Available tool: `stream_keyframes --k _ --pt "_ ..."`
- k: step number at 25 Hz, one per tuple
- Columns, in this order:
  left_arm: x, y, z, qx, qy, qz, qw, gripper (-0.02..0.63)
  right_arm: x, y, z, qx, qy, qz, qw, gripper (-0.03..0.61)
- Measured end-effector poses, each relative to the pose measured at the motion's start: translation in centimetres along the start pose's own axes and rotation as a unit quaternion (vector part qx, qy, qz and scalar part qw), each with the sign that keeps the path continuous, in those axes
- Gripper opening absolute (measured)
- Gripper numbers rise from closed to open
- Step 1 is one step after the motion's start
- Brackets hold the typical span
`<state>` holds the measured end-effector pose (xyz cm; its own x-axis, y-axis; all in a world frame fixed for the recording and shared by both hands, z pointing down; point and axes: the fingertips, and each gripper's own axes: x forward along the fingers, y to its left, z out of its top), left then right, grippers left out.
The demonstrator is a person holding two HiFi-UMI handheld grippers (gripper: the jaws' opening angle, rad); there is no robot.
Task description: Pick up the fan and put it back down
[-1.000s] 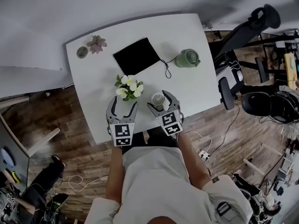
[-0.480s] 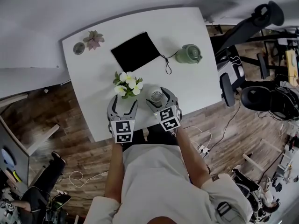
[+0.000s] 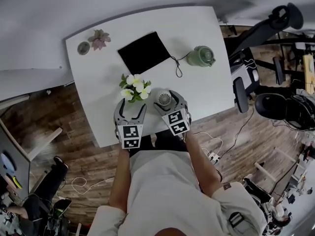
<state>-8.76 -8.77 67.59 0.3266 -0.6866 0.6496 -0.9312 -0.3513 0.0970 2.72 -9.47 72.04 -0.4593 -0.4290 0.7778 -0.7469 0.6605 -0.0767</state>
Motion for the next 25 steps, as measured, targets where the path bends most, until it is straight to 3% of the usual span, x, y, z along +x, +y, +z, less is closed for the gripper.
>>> stream_keyframes --k 12,18,25 --pt "0.2 -0.4 0.3 0.003 0.001 0.001 1.0 0.367 0.4 0.0 0.5 0.006 -0.014 0.009 1.0 0.374" --pt "0.0 -0.4 0.5 0.004 -0.004 0.005 1.0 0.368 0.4 0.1 0.0 -0.005 -0.005 0.007 1.0 0.414" --pt "-1.1 -0.5 1.8 0.007 -0.022 0.014 0.9996 0.368 -1.7 -0.6 1.9 -0.023 -0.039 -0.005 0.999 0.397"
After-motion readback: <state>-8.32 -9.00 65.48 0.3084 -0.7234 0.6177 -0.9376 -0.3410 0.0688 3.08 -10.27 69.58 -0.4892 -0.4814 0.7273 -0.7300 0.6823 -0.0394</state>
